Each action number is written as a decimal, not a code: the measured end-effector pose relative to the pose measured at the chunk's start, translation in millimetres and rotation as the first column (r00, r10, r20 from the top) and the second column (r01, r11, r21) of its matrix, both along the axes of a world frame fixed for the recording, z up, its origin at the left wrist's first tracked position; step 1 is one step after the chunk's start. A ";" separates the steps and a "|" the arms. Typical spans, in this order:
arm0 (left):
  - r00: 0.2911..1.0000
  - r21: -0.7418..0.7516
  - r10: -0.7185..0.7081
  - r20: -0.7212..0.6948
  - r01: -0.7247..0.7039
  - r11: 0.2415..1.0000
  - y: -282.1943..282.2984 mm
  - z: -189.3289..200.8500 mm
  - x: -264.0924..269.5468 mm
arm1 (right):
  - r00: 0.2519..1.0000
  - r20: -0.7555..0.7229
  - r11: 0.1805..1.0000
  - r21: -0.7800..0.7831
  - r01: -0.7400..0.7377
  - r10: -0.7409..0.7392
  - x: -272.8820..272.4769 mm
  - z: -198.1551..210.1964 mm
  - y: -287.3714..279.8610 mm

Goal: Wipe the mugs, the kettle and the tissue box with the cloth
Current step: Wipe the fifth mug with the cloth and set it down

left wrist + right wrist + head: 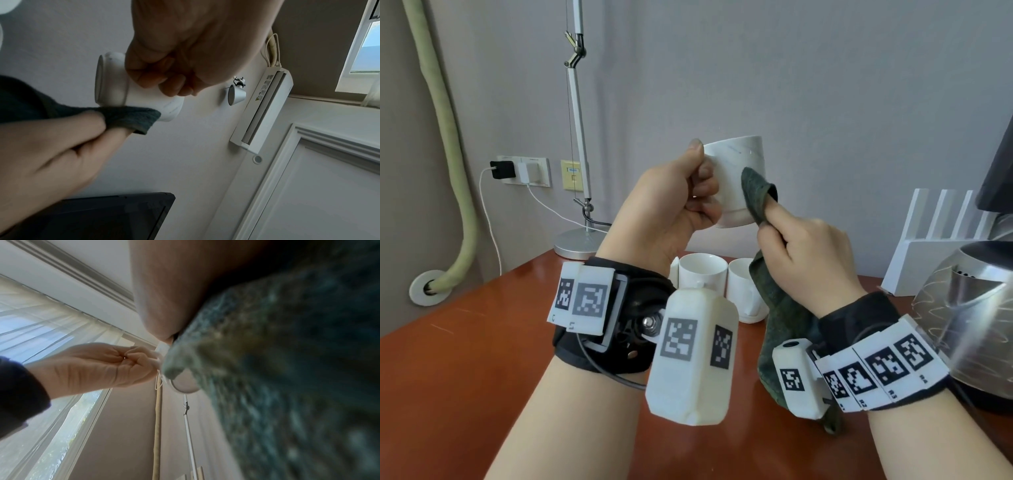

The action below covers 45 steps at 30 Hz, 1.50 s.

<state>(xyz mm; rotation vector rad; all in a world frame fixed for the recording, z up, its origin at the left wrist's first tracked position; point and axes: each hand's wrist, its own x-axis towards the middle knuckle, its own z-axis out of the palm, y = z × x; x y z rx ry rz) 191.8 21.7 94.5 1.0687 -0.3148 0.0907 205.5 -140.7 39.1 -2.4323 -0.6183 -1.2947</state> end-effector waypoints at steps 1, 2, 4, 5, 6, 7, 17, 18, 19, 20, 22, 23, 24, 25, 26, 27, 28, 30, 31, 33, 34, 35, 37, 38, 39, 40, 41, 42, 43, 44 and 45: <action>1.000 -0.009 0.005 -0.001 -0.005 1.000 0.5 0.1 0.5 | 1.000 -0.008 1.000 -0.011 -0.021 0.021 -0.1 -1.9 2.4; 1.000 -0.012 0.011 0.000 -0.011 1.000 0.8 0.0 0.7 | 0.999 -0.015 0.999 -0.022 -0.037 0.037 -0.5 -3.6 5.3; 1.000 0.013 0.014 -0.003 -0.014 1.000 1.2 -0.2 0.9 | 0.999 -0.024 0.998 -0.041 -0.036 0.035 -0.4 -5.3 8.2; 1.000 0.030 0.010 -0.005 -0.010 0.999 1.1 -0.3 0.8 | 1.000 -0.027 0.999 -0.045 -0.018 0.017 -0.3 -4.4 7.7; 1.000 0.046 0.005 -0.005 -0.005 0.999 0.7 -0.5 0.3 | 1.000 -0.029 0.999 -0.042 0.009 -0.010 -0.2 -2.5 6.3; 1.000 0.062 0.002 -0.003 -0.001 0.998 0.1 -0.7 -0.3 | 0.999 -0.035 0.999 -0.033 0.039 -0.040 -0.1 -0.5 3.9; 0.999 0.255 0.044 0.019 -0.048 0.966 -0.7 -2.5 0.9 | 0.994 -0.096 0.998 -0.049 0.043 -0.047 -1.6 -3.0 7.5; 0.999 0.299 0.045 0.022 -0.050 0.953 -0.3 -2.6 1.0 | 0.991 -0.106 0.994 -0.073 0.076 -0.084 -2.1 -1.5 7.4; 0.999 0.336 0.040 0.024 -0.045 0.941 -0.4 -2.6 0.8 | 0.987 -0.113 0.990 -0.086 0.109 -0.118 -2.6 0.6 6.3; 0.999 0.365 0.031 0.024 -0.037 0.930 -1.0 -2.7 0.6 | 0.983 -0.113 0.988 -0.085 0.133 -0.142 -3.7 3.1 4.8; 1.000 0.404 0.019 0.019 -0.025 0.915 -3.3 -2.9 -0.8 | 0.983 -0.110 0.988 -0.051 0.146 -0.150 -6.6 8.2 2.7; 1.000 0.414 0.020 0.017 -0.026 0.910 -4.4 -3.0 -1.4 | 0.984 -0.112 0.990 -0.034 0.139 -0.142 -7.2 8.9 2.4; 0.999 0.418 0.028 0.020 -0.033 0.908 -5.2 -3.0 -1.9 | 0.985 -0.114 0.992 -0.022 0.127 -0.129 -7.5 8.8 2.5; 0.999 0.418 0.040 0.024 -0.046 0.907 -5.5 -2.9 -2.2 | 0.986 -0.119 0.993 -0.018 0.113 -0.114 -7.3 7.6 3.4; 0.998 0.413 0.056 0.028 -0.062 0.909 -5.4 -2.7 -2.3 | 0.987 -0.125 0.995 -0.022 0.099 -0.101 -7.2 5.6 4.7; 0.997 0.403 0.073 0.028 -0.078 0.912 -4.9 -2.6 -2.3 | 0.987 -0.131 0.995 -0.034 0.089 -0.093 -7.4 3.4 6.8; 0.996 0.390 0.089 0.024 -0.092 0.916 -4.4 -2.5 -2.0 | 0.986 -0.139 0.995 -0.053 0.087 -0.094 -7.2 0.5 9.7; 0.993 0.392 0.116 0.025 -0.117 0.913 -3.4 -2.4 -0.8 | 0.981 -0.160 0.990 -0.105 0.095 -0.111 -6.9 -4.5 16.1; 0.991 0.410 0.130 0.033 -0.132 0.903 -3.4 -3.0 -0.3 | 0.980 -0.161 0.988 -0.126 0.094 -0.114 -6.8 -6.1 18.4; 0.987 0.456 0.147 0.057 -0.157 0.876 -3.6 -3.4 0.0 | 0.979 -0.154 0.983 -0.146 0.112 -0.134 -6.2 -5.1 18.9; 0.987 0.477 0.150 0.065 -0.163 0.864 -4.1 -3.8 0.1 | 0.977 -0.149 0.981 -0.143 0.134 -0.155 -5.8 -3.2 16.8; 0.986 0.496 0.151 0.068 -0.165 0.853 -5.1 -4.1 -0.1 | 0.976 -0.138 0.980 -0.127 0.152 -0.169 -5.6 -1.0 14.0; 0.987 0.508 0.147 0.066 -0.160 0.846 -7.2 -4.8 -0.8 | 0.979 -0.121 0.984 -0.082 0.156 -0.166 -8.3 3.9 10.0; 0.988 0.494 0.140 0.060 -0.151 0.856 -8.4 -5.0 -0.6 | 0.980 -0.121 0.986 -0.069 0.149 -0.157 -9.3 4.9 9.4; 0.990 0.472 0.134 0.051 -0.142 0.870 -9.0 -4.9 -0.1 | 0.981 -0.123 0.988 -0.062 0.145 -0.152 -9.9 5.5 9.6; 0.991 0.445 0.132 0.036 -0.134 0.886 -9.0 -4.9 0.5 | 0.980 -0.128 0.988 -0.059 0.145 -0.152 -10.2 5.5 10.0; 0.991 0.412 0.133 0.018 -0.128 0.902 -8.3 -4.6 0.9 | 0.978 -0.137 0.987 -0.049 0.151 -0.156 -9.6 5.2 10.6; 0.991 0.371 0.132 -0.002 -0.122 0.921 -6.5 -4.4 1.3 | 0.976 -0.151 0.987 -0.033 0.157 -0.160 -8.0 4.3 10.4; 0.992 0.322 0.126 -0.019 -0.113 0.940 -4.1 -4.0 1.5 | 0.974 -0.168 0.988 -0.012 0.155 -0.155 -5.6 3.4 9.4; 0.993 0.269 0.116 -0.032 -0.104 0.957 -1.6 -3.8 1.4 | 0.973 -0.186 0.990 0.005 0.140 -0.136 -3.4 2.4 8.2; 0.994 0.218 0.103 -0.040 -0.092 0.971 1.0 -3.3 1.1 | 0.973 -0.202 0.993 0.018 0.115 -0.109 -1.8 1.0 7.3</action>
